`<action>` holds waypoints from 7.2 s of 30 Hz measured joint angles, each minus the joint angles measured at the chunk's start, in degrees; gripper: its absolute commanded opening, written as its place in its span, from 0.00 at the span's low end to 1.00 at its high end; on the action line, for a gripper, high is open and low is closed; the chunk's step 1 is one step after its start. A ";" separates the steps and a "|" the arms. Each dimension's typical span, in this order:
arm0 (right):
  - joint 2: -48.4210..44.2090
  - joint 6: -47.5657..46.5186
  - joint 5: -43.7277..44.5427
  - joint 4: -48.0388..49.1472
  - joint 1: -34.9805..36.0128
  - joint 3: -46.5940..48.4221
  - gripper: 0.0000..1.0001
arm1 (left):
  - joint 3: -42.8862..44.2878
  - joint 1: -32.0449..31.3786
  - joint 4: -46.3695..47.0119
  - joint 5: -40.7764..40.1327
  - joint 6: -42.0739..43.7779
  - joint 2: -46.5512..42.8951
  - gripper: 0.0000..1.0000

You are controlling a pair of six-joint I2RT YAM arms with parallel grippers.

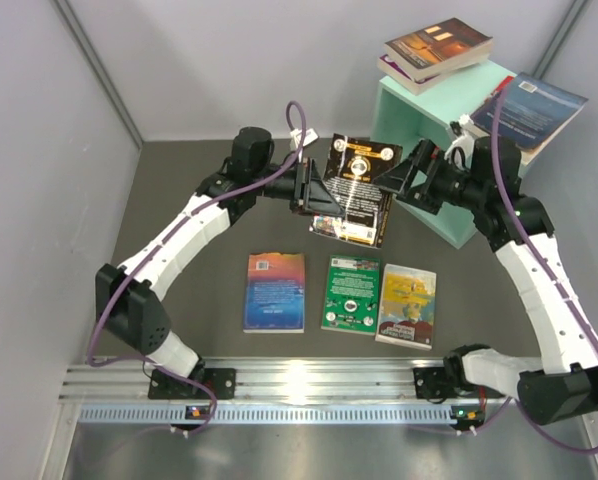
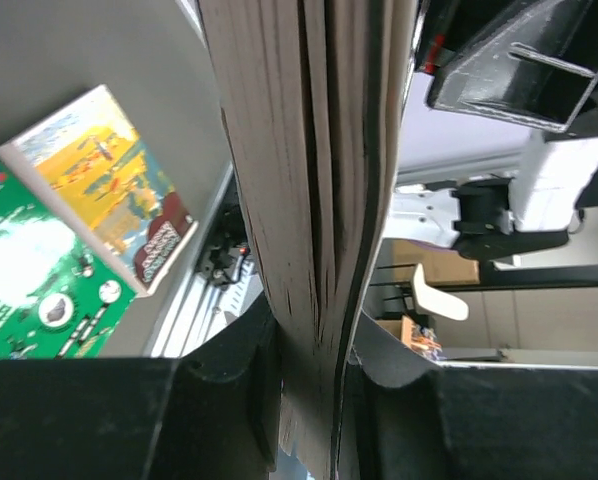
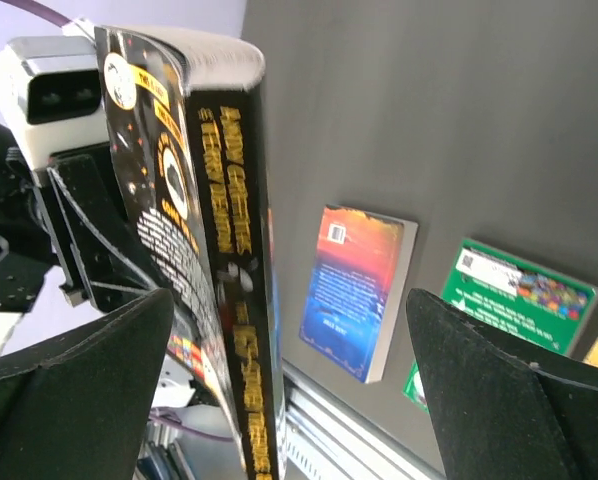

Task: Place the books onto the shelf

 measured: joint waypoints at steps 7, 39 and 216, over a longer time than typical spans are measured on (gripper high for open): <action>2.97 1.55 -1.09 4.48 4.57 0.57 0.47 | -1.01 -0.02 8.94 3.89 -7.06 0.00 0.00; 23.43 8.79 -18.29 -1.22 -39.21 48.92 0.00 | -6.43 9.05 -8.55 -15.28 7.04 -7.85 0.98; -3.67 -18.32 28.28 -23.85 2.05 -2.93 1.00 | -11.58 -17.49 -33.48 -70.88 13.31 19.21 0.00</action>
